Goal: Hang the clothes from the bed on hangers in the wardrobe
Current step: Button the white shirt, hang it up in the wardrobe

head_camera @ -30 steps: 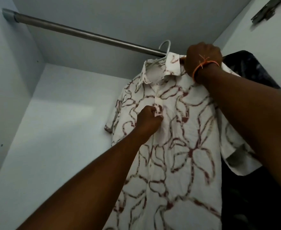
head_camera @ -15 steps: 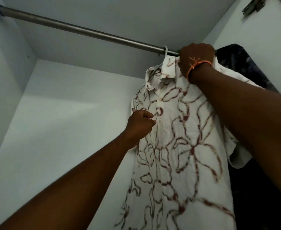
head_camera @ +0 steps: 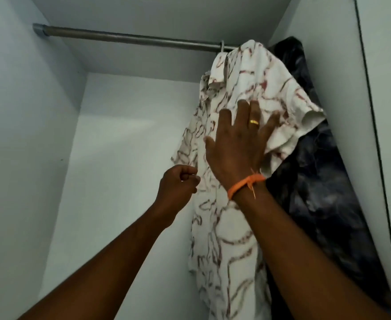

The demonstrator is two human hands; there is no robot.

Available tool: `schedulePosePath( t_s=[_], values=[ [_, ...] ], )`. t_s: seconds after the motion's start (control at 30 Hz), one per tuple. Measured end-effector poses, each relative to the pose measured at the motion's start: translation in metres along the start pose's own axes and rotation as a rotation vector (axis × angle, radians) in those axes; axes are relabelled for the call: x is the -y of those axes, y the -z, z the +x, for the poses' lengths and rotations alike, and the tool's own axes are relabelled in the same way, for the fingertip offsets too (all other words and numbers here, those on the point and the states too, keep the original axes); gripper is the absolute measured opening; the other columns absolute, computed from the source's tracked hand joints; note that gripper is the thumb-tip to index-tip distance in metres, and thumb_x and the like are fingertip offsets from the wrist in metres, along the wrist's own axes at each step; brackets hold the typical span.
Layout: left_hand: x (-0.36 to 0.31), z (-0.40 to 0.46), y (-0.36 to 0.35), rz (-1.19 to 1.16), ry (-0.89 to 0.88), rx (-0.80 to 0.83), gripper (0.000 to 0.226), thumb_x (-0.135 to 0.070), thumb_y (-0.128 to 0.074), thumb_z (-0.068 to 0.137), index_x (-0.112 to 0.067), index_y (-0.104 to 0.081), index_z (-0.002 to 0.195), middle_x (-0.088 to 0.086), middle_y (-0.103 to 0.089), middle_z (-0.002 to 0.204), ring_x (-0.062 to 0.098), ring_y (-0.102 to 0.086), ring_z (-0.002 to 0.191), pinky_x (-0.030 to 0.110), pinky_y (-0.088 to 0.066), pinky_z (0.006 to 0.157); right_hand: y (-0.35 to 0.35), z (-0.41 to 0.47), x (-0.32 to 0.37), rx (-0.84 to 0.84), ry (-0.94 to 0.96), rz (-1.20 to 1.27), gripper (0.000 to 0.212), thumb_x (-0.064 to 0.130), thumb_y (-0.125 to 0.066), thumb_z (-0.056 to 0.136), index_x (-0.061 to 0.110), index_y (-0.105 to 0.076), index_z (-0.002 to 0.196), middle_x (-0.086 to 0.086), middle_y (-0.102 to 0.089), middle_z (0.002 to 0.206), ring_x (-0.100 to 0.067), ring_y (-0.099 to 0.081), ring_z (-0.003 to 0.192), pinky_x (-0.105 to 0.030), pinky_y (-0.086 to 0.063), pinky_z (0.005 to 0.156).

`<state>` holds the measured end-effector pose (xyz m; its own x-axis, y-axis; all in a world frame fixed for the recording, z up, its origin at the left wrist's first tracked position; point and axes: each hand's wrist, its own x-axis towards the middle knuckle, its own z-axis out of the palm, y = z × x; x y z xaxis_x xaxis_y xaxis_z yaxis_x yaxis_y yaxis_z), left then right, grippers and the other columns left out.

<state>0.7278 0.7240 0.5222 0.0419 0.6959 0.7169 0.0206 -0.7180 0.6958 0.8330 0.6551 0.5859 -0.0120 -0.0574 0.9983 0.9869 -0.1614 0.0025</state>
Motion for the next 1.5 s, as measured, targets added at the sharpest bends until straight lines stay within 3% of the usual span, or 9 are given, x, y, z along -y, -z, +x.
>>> schedulePosePath(
  t_s=[0.27, 0.53, 0.67, 0.8, 0.87, 1.0, 1.07, 1.23, 1.5],
  values=[
    [0.027, -0.162, 0.066, 0.193, 0.227, -0.209, 0.014, -0.014, -0.061, 0.093, -0.022, -0.067, 0.103, -0.002, -0.068, 0.093, 0.011, -0.068, 0.073, 0.02, -0.045, 0.063, 0.054, -0.172, 0.026, 0.196, -0.242, 0.465, 0.04, 0.039, -0.074, 0.079, 0.018, -0.063, 0.112, -0.013, -0.05, 0.132, -0.037, -0.038, 0.136, -0.063, -0.018, 0.115],
    [0.044, -0.357, 0.148, 0.234, 0.493, -0.361, 0.014, -0.009, -0.063, 0.091, -0.022, -0.067, 0.096, 0.001, -0.068, 0.087, 0.007, -0.064, 0.063, 0.018, -0.045, 0.059, 0.142, -0.321, 0.089, 0.547, -0.443, 0.729, 0.031, 0.029, -0.081, 0.077, 0.018, -0.066, 0.102, -0.006, -0.051, 0.118, -0.032, -0.048, 0.118, -0.063, -0.033, 0.106],
    [0.023, -0.455, 0.191, 0.251, 0.61, -0.435, 0.014, -0.011, -0.063, 0.092, -0.023, -0.066, 0.098, 0.0, -0.069, 0.09, 0.008, -0.066, 0.069, 0.019, -0.046, 0.061, 0.221, -0.373, 0.145, 0.798, -0.48, 0.891, 0.027, 0.028, -0.079, 0.078, 0.021, -0.066, 0.1, -0.004, -0.056, 0.114, -0.032, -0.057, 0.108, -0.051, -0.044, 0.095],
    [-0.016, -0.545, 0.239, 0.343, 0.664, -0.551, 0.015, -0.013, -0.061, 0.093, -0.026, -0.066, 0.096, -0.003, -0.069, 0.09, 0.014, -0.068, 0.08, 0.028, -0.055, 0.068, 0.315, -0.404, 0.209, 1.053, -0.524, 1.117, 0.022, 0.031, -0.073, 0.084, 0.025, -0.064, 0.103, 0.003, -0.057, 0.115, -0.023, -0.055, 0.109, -0.044, -0.042, 0.095],
    [-0.038, -0.586, 0.259, 0.38, 0.671, -0.576, 0.014, -0.013, -0.061, 0.093, -0.025, -0.066, 0.096, -0.003, -0.068, 0.091, 0.019, -0.067, 0.083, 0.029, -0.054, 0.071, 0.359, -0.417, 0.236, 1.111, -0.568, 1.261, 0.017, 0.028, -0.073, 0.084, 0.024, -0.064, 0.098, 0.007, -0.06, 0.106, -0.017, -0.059, 0.1, -0.043, -0.048, 0.091],
    [-0.083, -0.675, 0.306, 0.501, 0.625, -0.626, 0.015, -0.011, -0.063, 0.092, -0.025, -0.066, 0.097, -0.005, -0.069, 0.091, 0.014, -0.067, 0.081, 0.034, -0.058, 0.077, 0.46, -0.433, 0.29, 1.194, -0.664, 1.536, 0.009, 0.018, -0.07, 0.089, 0.022, -0.062, 0.085, 0.009, -0.066, 0.086, -0.005, -0.062, 0.083, -0.024, -0.049, 0.076],
    [-0.101, -0.714, 0.331, 0.555, 0.634, -0.695, 0.013, -0.012, -0.063, 0.092, -0.023, -0.066, 0.097, -0.004, -0.07, 0.088, 0.012, -0.067, 0.079, 0.033, -0.058, 0.075, 0.502, -0.44, 0.314, 1.229, -0.645, 1.623, 0.011, 0.02, -0.068, 0.091, 0.022, -0.062, 0.082, 0.009, -0.066, 0.08, -0.004, -0.062, 0.078, -0.02, -0.047, 0.07],
    [-0.146, -0.786, 0.396, 0.571, 0.676, -0.975, 0.008, -0.013, -0.061, 0.095, -0.019, -0.067, 0.096, -0.001, -0.069, 0.086, 0.01, -0.066, 0.077, 0.027, -0.056, 0.07, 0.581, -0.466, 0.386, 1.456, -0.468, 1.769, 0.019, 0.036, -0.063, 0.093, 0.024, -0.062, 0.078, 0.004, -0.067, 0.074, -0.015, -0.066, 0.071, -0.032, -0.053, 0.066],
    [-0.187, -0.875, 0.525, 0.592, 0.844, -1.41, 0.008, -0.017, -0.06, 0.095, -0.017, -0.068, 0.093, 0.004, -0.071, 0.087, 0.013, -0.064, 0.072, 0.021, -0.047, 0.059, 0.666, -0.503, 0.535, 1.937, -0.279, 1.814, 0.021, 0.03, -0.066, 0.092, 0.017, -0.066, 0.076, -0.002, -0.07, 0.069, -0.021, -0.069, 0.066, -0.046, -0.059, 0.067]
  ],
)
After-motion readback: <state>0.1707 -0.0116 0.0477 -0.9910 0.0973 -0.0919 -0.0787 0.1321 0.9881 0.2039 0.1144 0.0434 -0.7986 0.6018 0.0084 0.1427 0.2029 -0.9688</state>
